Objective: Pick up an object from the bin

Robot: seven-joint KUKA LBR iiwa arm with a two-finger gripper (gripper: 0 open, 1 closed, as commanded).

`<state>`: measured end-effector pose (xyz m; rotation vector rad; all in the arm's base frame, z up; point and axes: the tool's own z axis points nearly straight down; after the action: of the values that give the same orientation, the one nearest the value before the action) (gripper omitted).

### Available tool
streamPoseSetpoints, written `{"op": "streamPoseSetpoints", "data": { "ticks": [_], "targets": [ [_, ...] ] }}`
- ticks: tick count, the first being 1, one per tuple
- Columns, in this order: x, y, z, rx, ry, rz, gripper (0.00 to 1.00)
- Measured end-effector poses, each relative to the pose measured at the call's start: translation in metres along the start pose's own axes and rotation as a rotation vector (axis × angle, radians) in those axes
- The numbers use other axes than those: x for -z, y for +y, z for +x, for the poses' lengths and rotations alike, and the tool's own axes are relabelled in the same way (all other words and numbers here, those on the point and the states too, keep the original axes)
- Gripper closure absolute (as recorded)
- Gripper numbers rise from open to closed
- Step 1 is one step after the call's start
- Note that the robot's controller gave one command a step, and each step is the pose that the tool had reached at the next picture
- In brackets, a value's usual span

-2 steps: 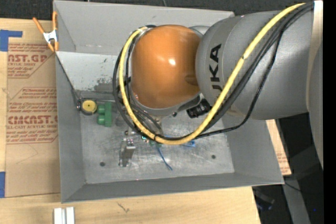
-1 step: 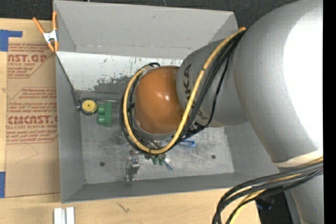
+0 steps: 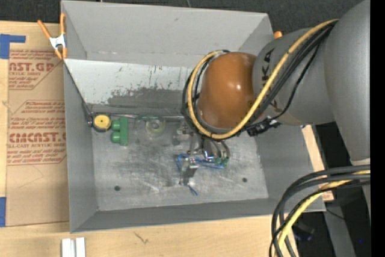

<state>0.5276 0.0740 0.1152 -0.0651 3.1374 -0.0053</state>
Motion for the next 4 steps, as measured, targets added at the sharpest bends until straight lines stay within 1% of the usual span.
{"op": "streamPoseSetpoints", "data": {
  "ticks": [1, 2, 3, 4],
  "targets": [
    [-0.001, 0.006, 0.002, 0.008, 0.003, -0.005, 1.0],
    [-0.001, 0.006, 0.002, 0.008, 0.003, -0.005, 0.0],
    [-0.03, -0.056, -0.005, 0.081, 0.005, -0.001, 0.0],
    [-0.042, -0.093, 0.013, 0.28, -0.015, -0.005, 0.0]
  ]
}}
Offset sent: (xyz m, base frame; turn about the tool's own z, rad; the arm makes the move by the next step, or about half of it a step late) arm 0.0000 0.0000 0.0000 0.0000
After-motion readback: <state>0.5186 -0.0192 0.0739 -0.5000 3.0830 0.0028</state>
